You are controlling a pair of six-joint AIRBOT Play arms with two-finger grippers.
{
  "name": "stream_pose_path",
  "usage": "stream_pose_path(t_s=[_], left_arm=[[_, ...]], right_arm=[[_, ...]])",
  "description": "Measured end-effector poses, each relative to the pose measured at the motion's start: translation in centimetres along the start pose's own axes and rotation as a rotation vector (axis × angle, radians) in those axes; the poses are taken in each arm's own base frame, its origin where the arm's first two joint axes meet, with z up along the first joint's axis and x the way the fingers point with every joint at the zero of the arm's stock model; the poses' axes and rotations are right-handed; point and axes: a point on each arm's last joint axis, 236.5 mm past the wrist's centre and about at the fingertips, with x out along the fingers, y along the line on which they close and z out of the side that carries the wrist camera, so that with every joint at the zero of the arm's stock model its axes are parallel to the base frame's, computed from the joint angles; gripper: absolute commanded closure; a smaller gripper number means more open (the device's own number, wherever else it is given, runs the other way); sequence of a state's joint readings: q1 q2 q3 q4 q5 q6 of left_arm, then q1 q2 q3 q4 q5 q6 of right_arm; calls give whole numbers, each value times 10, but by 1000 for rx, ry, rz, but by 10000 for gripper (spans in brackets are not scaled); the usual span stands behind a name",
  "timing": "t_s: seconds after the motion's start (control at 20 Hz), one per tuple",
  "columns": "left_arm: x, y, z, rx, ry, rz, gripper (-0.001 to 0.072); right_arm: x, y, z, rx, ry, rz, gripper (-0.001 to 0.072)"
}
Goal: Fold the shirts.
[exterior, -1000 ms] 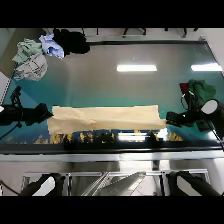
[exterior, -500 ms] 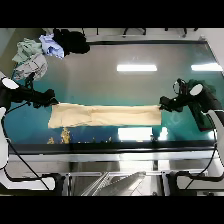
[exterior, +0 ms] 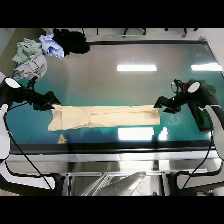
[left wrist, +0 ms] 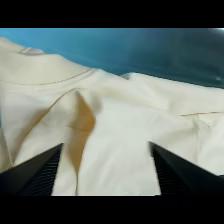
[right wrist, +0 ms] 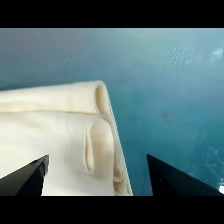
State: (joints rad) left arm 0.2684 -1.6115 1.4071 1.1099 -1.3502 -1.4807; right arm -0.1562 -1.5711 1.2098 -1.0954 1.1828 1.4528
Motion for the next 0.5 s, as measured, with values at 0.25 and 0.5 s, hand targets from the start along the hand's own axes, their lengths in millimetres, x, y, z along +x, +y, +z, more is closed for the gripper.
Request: stream_pose_path(t_s=[0.25, 0.5], left_arm=[[-41, 10, 8, -49, -102, -1, 634], [-78, -39, -3, 76, -177, -45, 698]], right_arm=[[-21, -13, -16, -14, 83, 79, 7], [-5, -21, -23, 11, 150, 169, 9]])
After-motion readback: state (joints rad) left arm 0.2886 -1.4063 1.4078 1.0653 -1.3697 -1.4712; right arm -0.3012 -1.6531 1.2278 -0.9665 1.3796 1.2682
